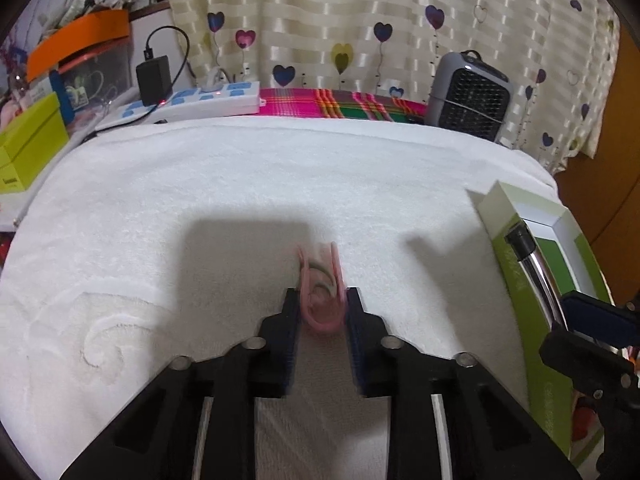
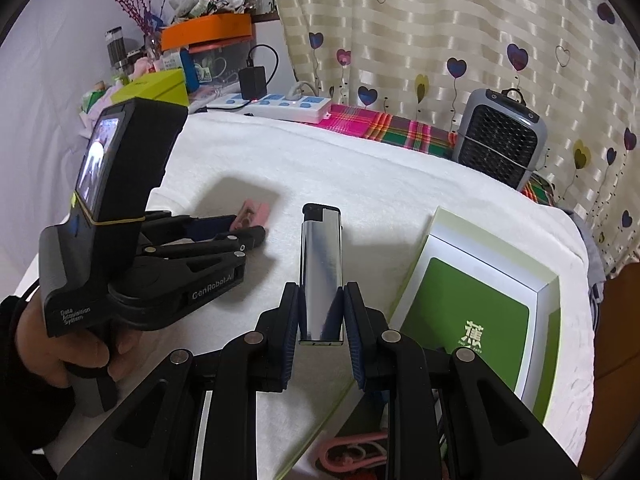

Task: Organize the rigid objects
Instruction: 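Grasp the pink clip with the left gripper while the right gripper grasps the silver case, then carry the pink clip and silver case over the green box with both grippers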

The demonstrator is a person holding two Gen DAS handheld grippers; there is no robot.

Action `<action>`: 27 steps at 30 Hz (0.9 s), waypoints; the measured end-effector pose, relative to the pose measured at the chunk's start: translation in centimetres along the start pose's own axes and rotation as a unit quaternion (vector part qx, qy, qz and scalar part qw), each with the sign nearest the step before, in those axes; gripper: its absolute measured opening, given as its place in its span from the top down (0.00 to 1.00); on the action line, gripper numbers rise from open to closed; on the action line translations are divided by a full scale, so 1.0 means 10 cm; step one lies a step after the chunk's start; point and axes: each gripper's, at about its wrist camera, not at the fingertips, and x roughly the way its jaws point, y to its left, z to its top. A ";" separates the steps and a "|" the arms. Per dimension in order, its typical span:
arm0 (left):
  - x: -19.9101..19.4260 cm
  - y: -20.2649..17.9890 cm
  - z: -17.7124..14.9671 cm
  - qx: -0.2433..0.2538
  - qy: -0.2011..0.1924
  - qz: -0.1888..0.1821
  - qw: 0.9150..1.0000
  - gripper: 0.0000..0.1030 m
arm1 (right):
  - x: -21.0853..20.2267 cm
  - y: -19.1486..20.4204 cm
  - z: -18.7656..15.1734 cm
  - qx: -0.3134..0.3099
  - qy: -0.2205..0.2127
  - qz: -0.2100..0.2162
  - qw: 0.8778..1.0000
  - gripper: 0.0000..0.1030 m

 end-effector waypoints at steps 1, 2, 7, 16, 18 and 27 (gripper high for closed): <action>-0.03 0.00 -0.01 0.000 -0.003 -0.003 1.000 0.81 | -0.01 0.00 0.00 0.001 -0.002 0.003 1.000 0.77; -0.07 0.00 -0.03 0.001 -0.007 -0.006 1.000 0.81 | -0.02 0.00 -0.02 0.001 -0.004 0.004 1.000 0.77; -0.25 -0.04 -0.10 0.007 -0.024 -0.020 0.999 0.81 | -0.07 0.02 -0.08 0.006 -0.010 0.013 1.000 0.77; -0.65 -0.09 -0.28 -0.002 -0.053 -0.045 0.998 0.81 | -0.26 0.03 -0.20 0.017 -0.028 0.023 0.999 0.77; -0.74 -0.14 -0.33 -0.001 -0.057 -0.049 0.997 0.81 | -0.32 0.03 -0.23 0.021 -0.032 0.025 0.999 0.77; -1.02 -0.26 -0.45 0.004 -0.076 -0.058 0.995 0.81 | -0.49 0.06 -0.33 0.024 -0.045 0.029 0.998 0.77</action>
